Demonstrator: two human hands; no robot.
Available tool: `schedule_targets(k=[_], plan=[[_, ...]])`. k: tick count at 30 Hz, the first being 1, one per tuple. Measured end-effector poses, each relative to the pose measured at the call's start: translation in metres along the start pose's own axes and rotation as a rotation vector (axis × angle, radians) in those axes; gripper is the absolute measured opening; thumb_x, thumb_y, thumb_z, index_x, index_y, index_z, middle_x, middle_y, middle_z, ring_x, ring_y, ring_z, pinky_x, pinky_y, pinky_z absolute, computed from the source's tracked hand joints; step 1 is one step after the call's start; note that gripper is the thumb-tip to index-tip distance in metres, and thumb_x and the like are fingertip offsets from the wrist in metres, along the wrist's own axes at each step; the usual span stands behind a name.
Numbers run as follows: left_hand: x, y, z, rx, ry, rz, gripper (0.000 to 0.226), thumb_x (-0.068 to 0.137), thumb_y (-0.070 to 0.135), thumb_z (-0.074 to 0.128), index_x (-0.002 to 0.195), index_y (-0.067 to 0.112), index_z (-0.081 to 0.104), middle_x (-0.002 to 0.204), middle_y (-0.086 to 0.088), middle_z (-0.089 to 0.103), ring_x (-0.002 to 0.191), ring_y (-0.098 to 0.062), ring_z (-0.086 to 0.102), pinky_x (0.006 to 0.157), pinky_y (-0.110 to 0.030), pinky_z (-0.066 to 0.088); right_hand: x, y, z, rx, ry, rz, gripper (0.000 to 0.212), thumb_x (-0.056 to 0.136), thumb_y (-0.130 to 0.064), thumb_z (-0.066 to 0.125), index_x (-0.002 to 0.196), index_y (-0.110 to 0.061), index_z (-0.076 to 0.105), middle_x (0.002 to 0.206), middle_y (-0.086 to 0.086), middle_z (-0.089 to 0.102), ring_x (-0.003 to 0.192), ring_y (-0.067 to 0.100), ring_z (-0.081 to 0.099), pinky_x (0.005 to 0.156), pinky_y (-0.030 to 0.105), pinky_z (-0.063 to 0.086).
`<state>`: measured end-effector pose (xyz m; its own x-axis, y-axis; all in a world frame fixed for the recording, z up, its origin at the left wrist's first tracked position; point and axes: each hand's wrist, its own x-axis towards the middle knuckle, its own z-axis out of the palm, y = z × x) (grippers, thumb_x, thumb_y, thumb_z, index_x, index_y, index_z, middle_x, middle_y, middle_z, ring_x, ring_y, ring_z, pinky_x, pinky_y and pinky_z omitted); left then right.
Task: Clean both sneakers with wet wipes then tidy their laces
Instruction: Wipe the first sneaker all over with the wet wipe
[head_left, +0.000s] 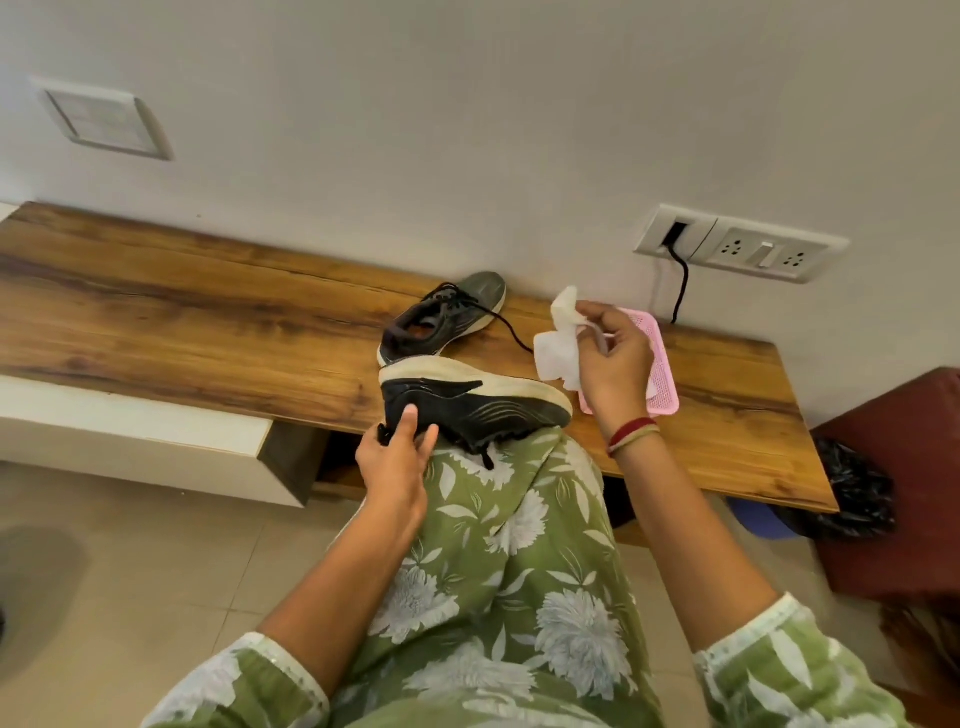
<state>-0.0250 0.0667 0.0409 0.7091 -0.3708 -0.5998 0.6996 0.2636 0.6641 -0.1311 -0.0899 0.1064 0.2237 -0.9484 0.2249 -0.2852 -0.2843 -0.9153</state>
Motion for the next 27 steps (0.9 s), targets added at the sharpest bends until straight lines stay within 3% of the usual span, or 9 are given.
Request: schedule_targets(k=[3, 6, 9, 11, 13, 18, 23, 27], plan=[[-0.002, -0.001, -0.008, 0.084, -0.097, 0.008, 0.017, 0.093, 0.004, 0.056, 0.109, -0.001, 0.053, 0.096, -0.011, 0.063, 0.083, -0.018, 0.065, 0.067, -0.021, 0.058, -0.011, 0.016, 0.014, -0.104, -0.140, 0.086, 0.028, 0.089, 0.001, 0.051, 0.103, -0.015, 0.069, 0.111, 0.001, 0.061, 0.099, 0.008, 0.052, 0.080, 0.007, 0.035], [-0.002, -0.004, -0.014, 0.221, -0.125, 0.069, 0.022, 0.093, 0.010, 0.058, 0.112, 0.003, 0.050, 0.104, -0.016, 0.061, 0.082, -0.023, 0.067, 0.068, -0.022, 0.058, -0.023, 0.031, 0.029, -0.196, -0.261, 0.091, 0.028, 0.088, 0.000, 0.052, 0.099, -0.018, 0.072, 0.110, 0.002, 0.065, 0.099, 0.011, 0.057, 0.084, 0.015, 0.039], [0.003, -0.005, -0.023, 0.651, -0.120, 0.241, 0.066, 0.086, 0.046, 0.064, 0.139, 0.023, 0.034, 0.127, -0.006, 0.055, 0.098, -0.026, 0.067, 0.082, -0.036, 0.057, -0.031, 0.039, 0.042, -0.224, -0.290, 0.139, 0.027, 0.088, -0.001, 0.052, 0.102, -0.014, 0.071, 0.109, 0.003, 0.067, 0.103, 0.015, 0.059, 0.090, 0.020, 0.042], [0.003, -0.005, -0.026, 0.939, -0.155, 0.379, 0.083, 0.082, 0.059, 0.060, 0.149, 0.031, 0.020, 0.128, -0.003, 0.056, 0.109, -0.024, 0.061, 0.093, -0.037, 0.049, -0.036, 0.041, 0.051, -0.235, -0.324, 0.182, 0.026, 0.088, -0.002, 0.053, 0.107, -0.010, 0.070, 0.112, 0.006, 0.066, 0.106, 0.018, 0.059, 0.092, 0.022, 0.043], [0.003, -0.005, -0.024, 1.132, -0.162, 0.478, 0.077, 0.091, 0.048, 0.054, 0.152, 0.024, 0.012, 0.114, -0.006, 0.062, 0.102, -0.025, 0.062, 0.085, -0.029, 0.044, -0.043, 0.042, 0.059, -0.278, -0.351, 0.180, 0.025, 0.088, -0.007, 0.055, 0.110, -0.008, 0.068, 0.115, 0.009, 0.064, 0.109, 0.020, 0.058, 0.091, 0.020, 0.038], [0.012, -0.005, -0.023, 1.320, -0.182, 0.528, 0.080, 0.092, 0.056, 0.043, 0.152, 0.022, 0.003, 0.086, -0.008, 0.068, 0.070, -0.022, 0.068, 0.071, -0.046, 0.055, -0.049, 0.041, 0.063, -0.272, -0.289, 0.154, 0.021, 0.088, -0.014, 0.061, 0.106, -0.006, 0.070, 0.110, 0.011, 0.066, 0.105, 0.021, 0.058, 0.083, 0.009, 0.031], [0.007, -0.001, -0.020, 1.414, -0.187, 0.569, 0.081, 0.094, 0.050, 0.044, 0.152, 0.011, 0.002, 0.085, -0.010, 0.066, 0.077, -0.025, 0.064, 0.067, -0.038, 0.051, -0.057, 0.027, 0.076, -0.207, -0.234, 0.193, 0.020, 0.088, -0.005, 0.058, 0.103, -0.006, 0.070, 0.108, 0.009, 0.067, 0.103, 0.020, 0.060, 0.085, 0.016, 0.039], [0.012, -0.001, -0.018, 1.489, -0.161, 0.538, 0.077, 0.097, 0.046, 0.042, 0.151, 0.009, 0.002, 0.101, -0.018, 0.065, 0.090, -0.033, 0.063, 0.071, -0.040, 0.049, -0.070, 0.007, 0.086, -0.140, -0.278, 0.063, 0.022, 0.088, 0.000, 0.054, 0.100, -0.008, 0.071, 0.105, 0.009, 0.066, 0.098, 0.018, 0.060, 0.085, 0.020, 0.045]])
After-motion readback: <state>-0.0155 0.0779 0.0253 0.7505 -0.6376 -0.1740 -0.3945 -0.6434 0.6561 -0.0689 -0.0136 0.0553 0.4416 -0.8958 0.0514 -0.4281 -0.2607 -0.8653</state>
